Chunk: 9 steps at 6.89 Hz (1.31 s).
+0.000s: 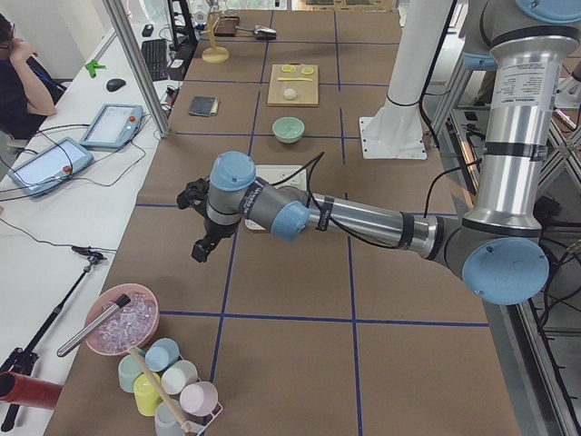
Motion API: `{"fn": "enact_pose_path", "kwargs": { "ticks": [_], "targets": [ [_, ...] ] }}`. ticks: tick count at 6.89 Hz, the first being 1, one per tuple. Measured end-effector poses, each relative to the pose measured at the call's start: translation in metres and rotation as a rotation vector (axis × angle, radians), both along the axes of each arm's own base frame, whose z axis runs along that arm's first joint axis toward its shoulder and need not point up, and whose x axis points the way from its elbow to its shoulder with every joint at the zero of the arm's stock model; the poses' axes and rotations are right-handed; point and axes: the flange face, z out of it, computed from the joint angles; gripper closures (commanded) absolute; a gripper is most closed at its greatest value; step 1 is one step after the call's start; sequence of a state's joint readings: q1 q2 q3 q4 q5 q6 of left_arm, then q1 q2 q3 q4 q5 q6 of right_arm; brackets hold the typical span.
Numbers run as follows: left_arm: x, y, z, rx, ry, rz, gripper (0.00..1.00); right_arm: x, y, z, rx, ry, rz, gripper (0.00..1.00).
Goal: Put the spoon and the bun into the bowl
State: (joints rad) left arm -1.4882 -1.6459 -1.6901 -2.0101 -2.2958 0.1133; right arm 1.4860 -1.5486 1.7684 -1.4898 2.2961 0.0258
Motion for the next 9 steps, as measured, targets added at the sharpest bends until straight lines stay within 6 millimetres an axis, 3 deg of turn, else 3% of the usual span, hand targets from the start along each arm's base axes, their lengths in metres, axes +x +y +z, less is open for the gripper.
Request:
{"fn": "enact_pose_path", "kwargs": {
  "ticks": [1,2,3,4,6,8,9],
  "targets": [
    [0.005,-0.003,-0.012,0.078,0.033,-0.017,0.00,-0.001,-0.001,-0.002,-0.003,-0.010,0.009,0.00],
    [0.023,-0.007,-0.028,0.068,0.106,-0.057,0.00,-0.001,-0.001,-0.002,-0.006,-0.014,0.012,0.00],
    [0.062,-0.015,-0.053,0.011,0.191,-0.090,0.00,-0.001,-0.001,-0.001,-0.007,-0.015,0.012,0.00],
    [0.117,-0.015,-0.080,-0.025,0.236,-0.094,0.00,-0.002,-0.001,-0.001,-0.009,-0.016,0.012,0.00],
    [0.220,0.005,-0.127,-0.119,0.275,-0.073,0.00,-0.002,0.000,0.000,-0.010,-0.021,0.010,0.00],
    [0.304,0.022,-0.149,-0.209,0.209,-0.122,0.00,-0.001,0.002,0.005,-0.005,-0.022,0.010,0.00],
    [0.348,0.032,-0.150,-0.254,0.177,-0.152,0.03,-0.001,0.003,0.007,-0.005,-0.022,0.009,0.00]
  ]
}}
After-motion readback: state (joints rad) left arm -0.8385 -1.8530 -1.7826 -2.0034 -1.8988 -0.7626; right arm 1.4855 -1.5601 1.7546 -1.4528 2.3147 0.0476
